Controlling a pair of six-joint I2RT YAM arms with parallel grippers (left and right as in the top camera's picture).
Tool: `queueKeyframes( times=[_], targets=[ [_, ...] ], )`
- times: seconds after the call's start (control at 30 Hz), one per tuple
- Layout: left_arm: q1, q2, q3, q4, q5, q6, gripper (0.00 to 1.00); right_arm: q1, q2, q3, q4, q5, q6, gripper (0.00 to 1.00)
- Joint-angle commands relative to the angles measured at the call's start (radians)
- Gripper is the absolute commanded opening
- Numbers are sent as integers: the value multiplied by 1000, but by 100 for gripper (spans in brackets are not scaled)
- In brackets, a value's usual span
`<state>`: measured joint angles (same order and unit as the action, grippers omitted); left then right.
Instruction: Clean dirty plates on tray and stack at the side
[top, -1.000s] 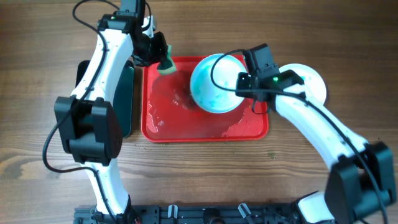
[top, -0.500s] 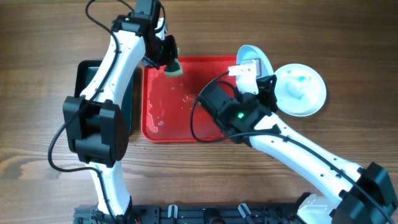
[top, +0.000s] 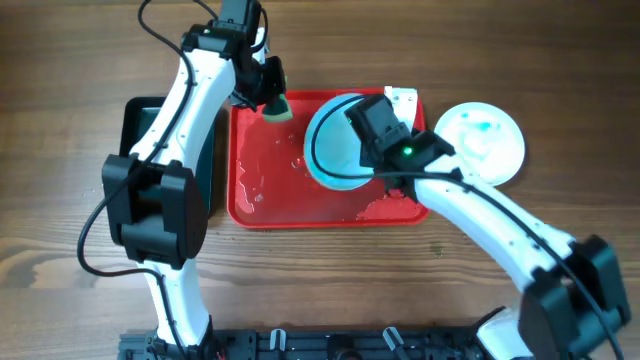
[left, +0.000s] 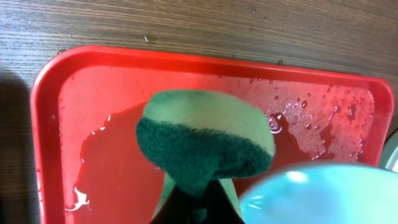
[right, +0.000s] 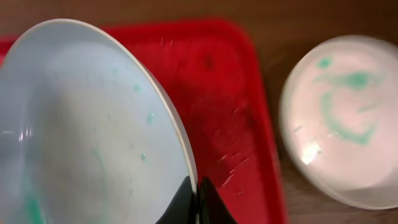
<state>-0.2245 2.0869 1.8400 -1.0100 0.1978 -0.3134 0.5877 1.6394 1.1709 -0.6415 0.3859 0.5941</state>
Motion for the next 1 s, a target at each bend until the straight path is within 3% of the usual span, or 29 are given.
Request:
queueKeyframes(
  times=[0.0, 0.17, 0.43, 0.5, 0.67, 0.77, 0.97],
  targets=[
    [10, -12, 10, 3, -13, -9, 4, -31, 129, -1, 34, -298, 38, 4],
    [10, -12, 10, 3, -13, -10, 4, -77, 203, -1, 105, -448, 31, 25],
    [10, -12, 10, 3, -13, -9, 4, -159, 303, 10, 283, -606, -237, 29],
    [10, -12, 10, 3, -13, -9, 4, -159, 334, 21, 282, -634, -248, 28],
    [6, -12, 10, -29, -13, -9, 4, -159, 336, 22, 263, -595, -142, 4],
    [-19, -11, 6, -72, -13, -8, 4, -160, 336, 22, 212, -554, 42, 4],
    [-89, -11, -164, 38, -76, -6, 4, -161, 336, 21, 202, -550, 37, 4]
  ],
)
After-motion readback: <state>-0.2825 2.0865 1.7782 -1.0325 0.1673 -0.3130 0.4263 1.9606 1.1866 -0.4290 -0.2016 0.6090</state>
